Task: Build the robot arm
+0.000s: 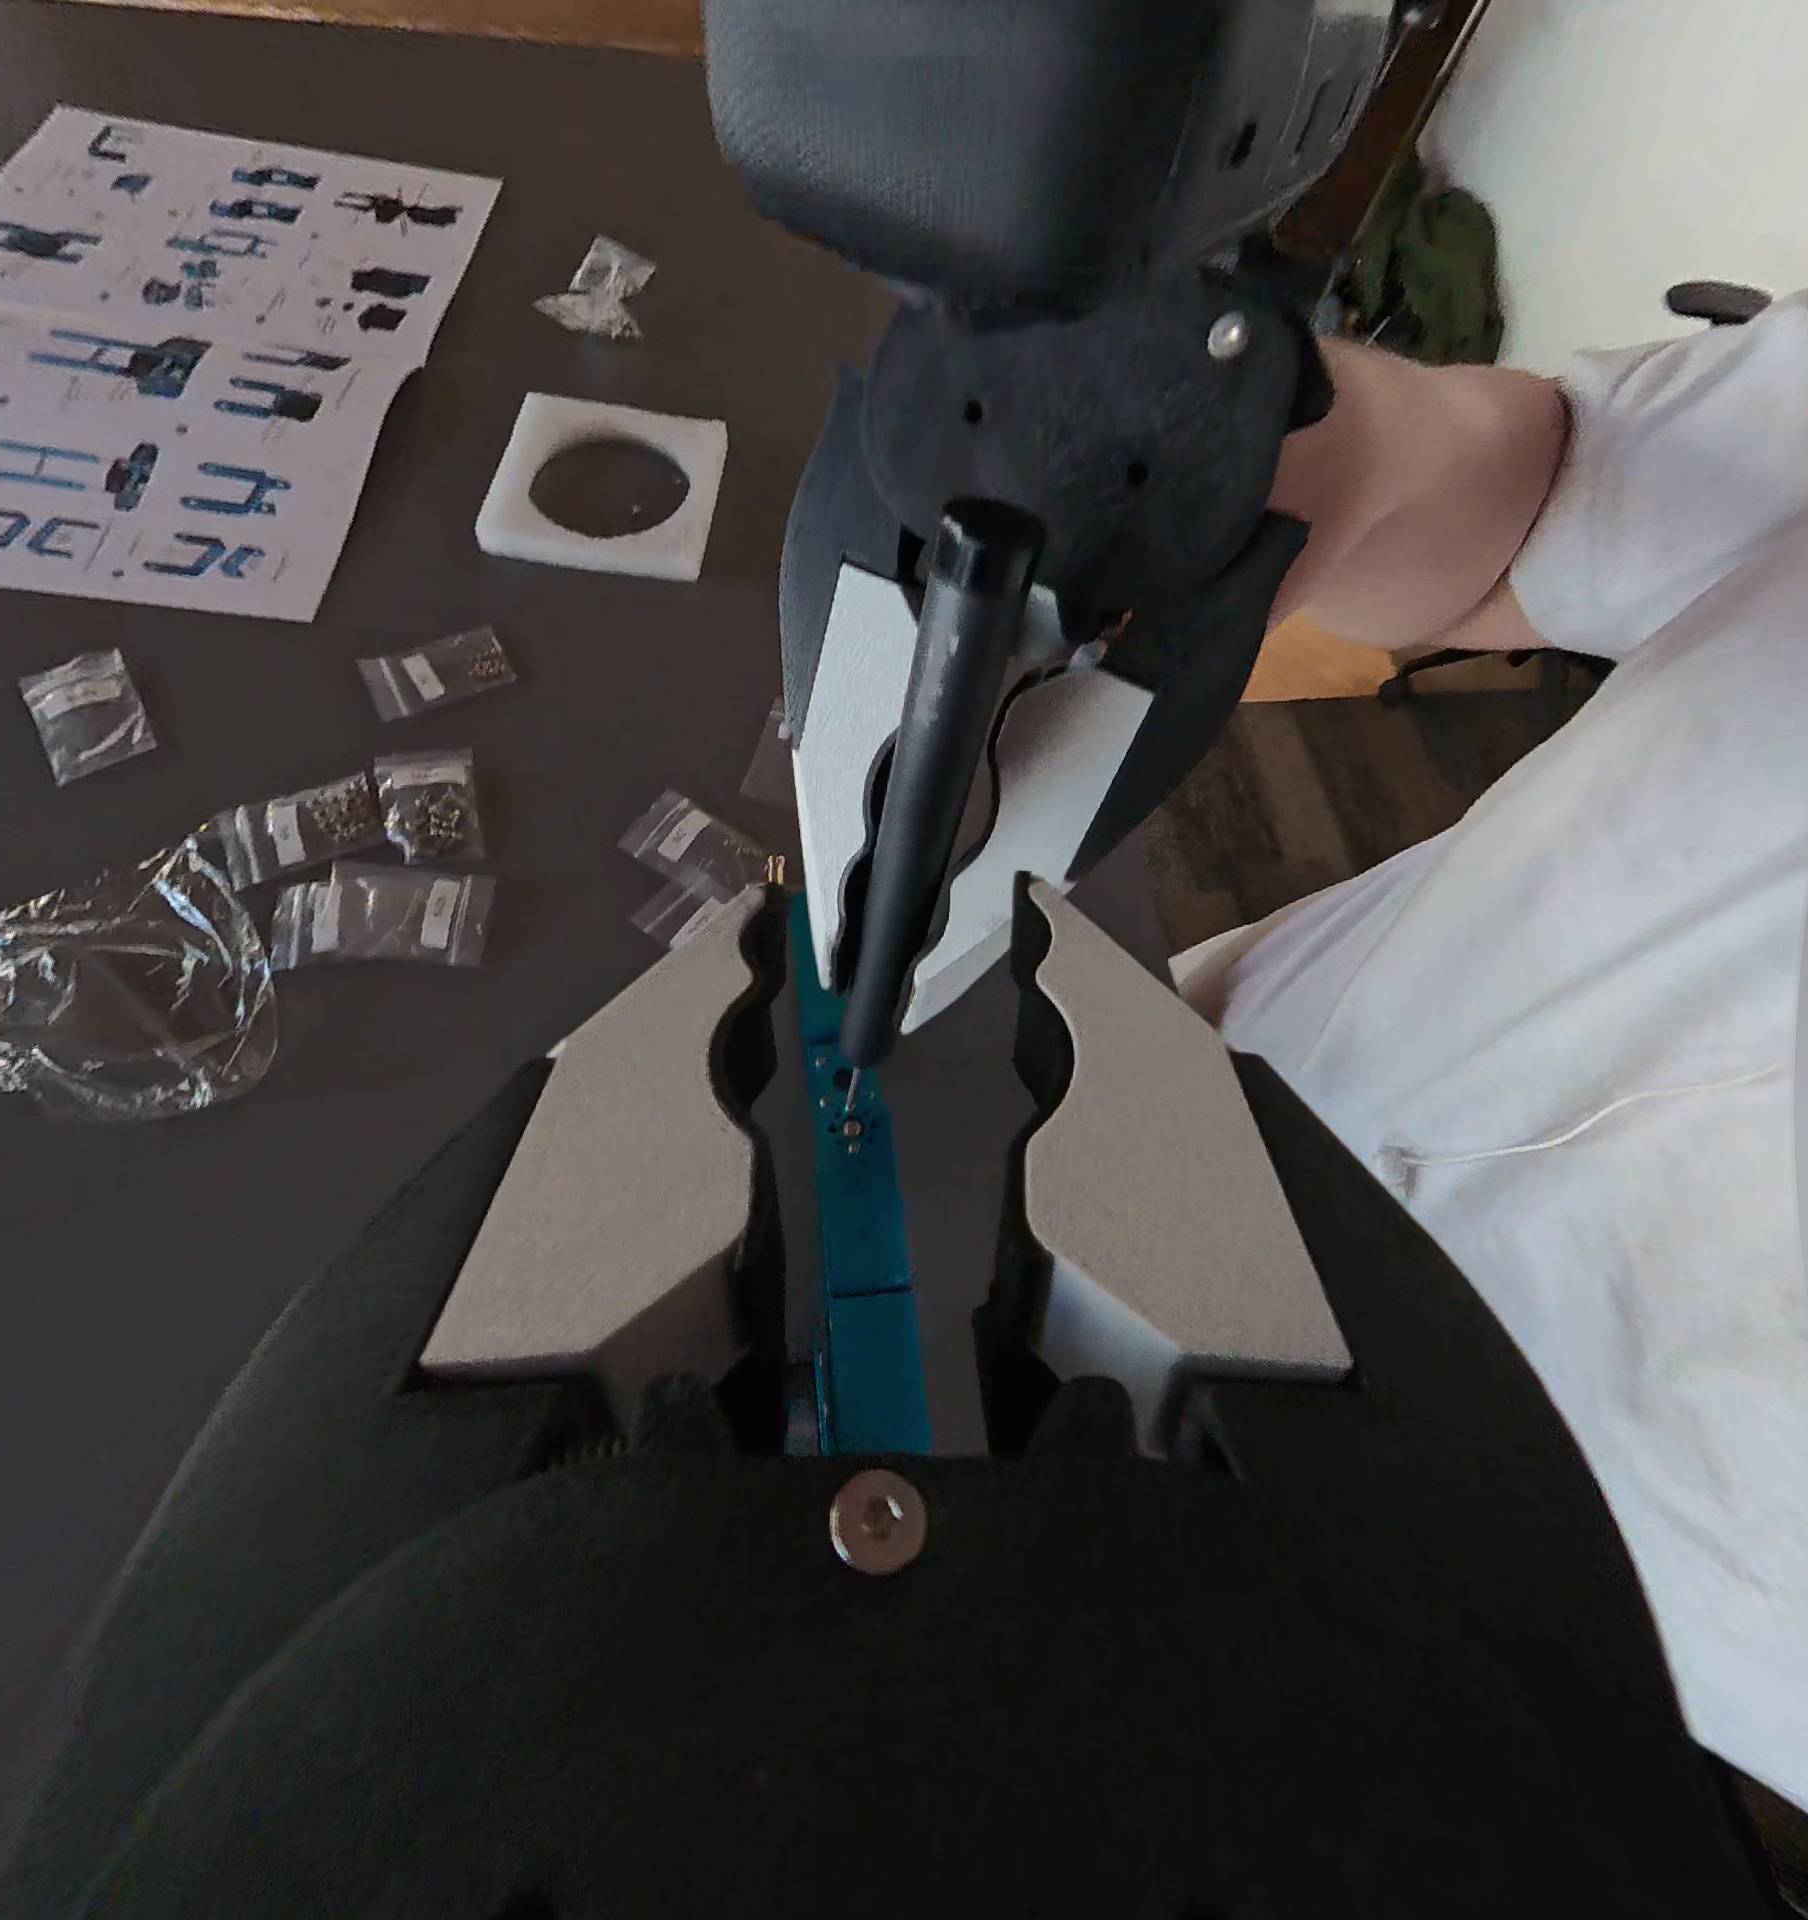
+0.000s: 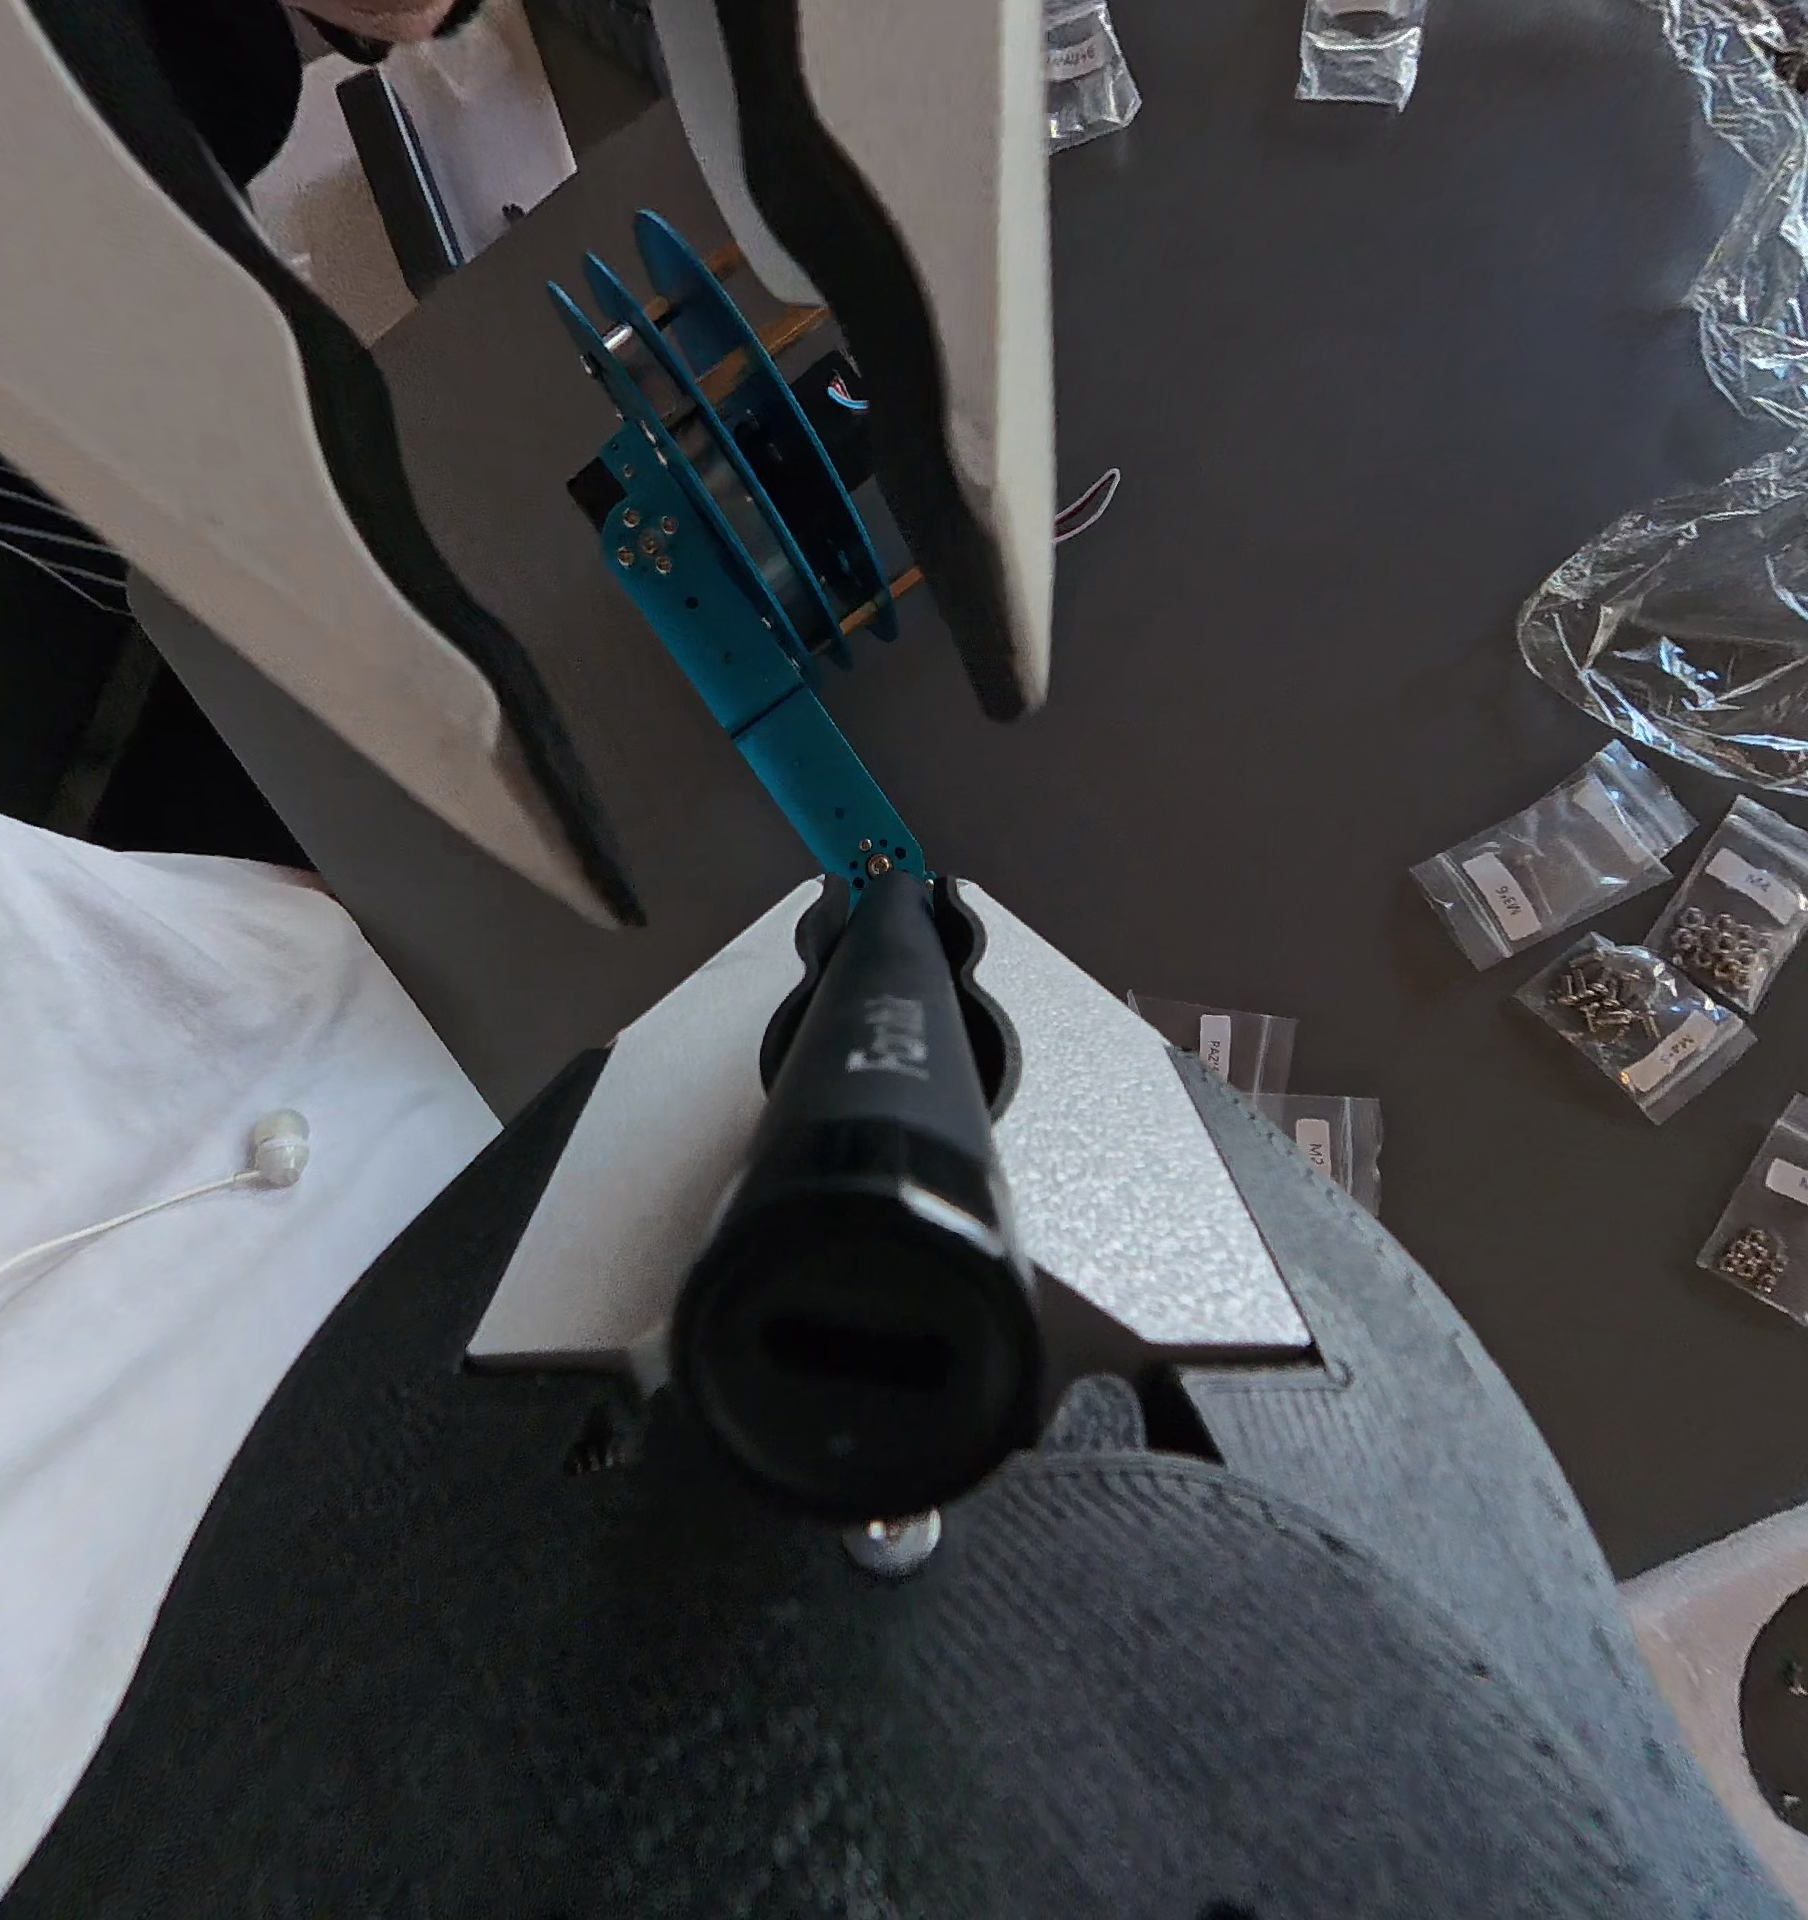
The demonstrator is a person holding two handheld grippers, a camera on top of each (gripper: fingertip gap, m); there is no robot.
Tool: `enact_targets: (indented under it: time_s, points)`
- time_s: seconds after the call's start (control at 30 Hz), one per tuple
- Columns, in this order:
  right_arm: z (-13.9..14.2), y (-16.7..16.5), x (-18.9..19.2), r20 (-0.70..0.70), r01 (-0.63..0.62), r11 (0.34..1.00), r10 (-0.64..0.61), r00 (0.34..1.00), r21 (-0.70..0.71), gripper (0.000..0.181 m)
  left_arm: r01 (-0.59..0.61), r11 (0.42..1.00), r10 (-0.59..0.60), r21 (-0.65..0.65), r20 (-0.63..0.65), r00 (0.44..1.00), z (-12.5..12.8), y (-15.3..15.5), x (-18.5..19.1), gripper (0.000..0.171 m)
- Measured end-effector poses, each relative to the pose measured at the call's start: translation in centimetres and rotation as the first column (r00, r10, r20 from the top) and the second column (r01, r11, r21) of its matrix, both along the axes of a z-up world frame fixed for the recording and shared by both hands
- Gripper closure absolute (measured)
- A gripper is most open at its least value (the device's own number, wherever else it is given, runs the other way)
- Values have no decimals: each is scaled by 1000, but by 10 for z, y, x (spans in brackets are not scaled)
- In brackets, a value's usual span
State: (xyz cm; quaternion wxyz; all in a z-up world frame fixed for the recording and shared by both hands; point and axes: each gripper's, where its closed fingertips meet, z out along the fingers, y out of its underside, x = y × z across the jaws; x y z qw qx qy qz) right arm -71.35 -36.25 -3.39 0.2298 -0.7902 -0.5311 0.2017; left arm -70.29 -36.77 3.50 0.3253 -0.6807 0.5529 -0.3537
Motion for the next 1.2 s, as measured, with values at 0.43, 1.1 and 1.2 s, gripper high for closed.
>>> enact_targets:
  time_s: [0.43, 1.1, 1.2]
  points:
    - [0, 0, -1, 24, -71, 997, 71, 997, -12, 162, 137, 990, -133, -45, 96, 987, 11, -7, 31, 145]
    - [2, 3, -7, -83, -95, 993, 101, 991, 73, 159, 54, 998, -58, 45, 96, 994, 10, 1, 27, 156]
    - [2, 4, -5, -127, -70, 993, 82, 989, 93, 156, 47, 998, -51, 47, 95, 994, 10, 1, 27, 155]
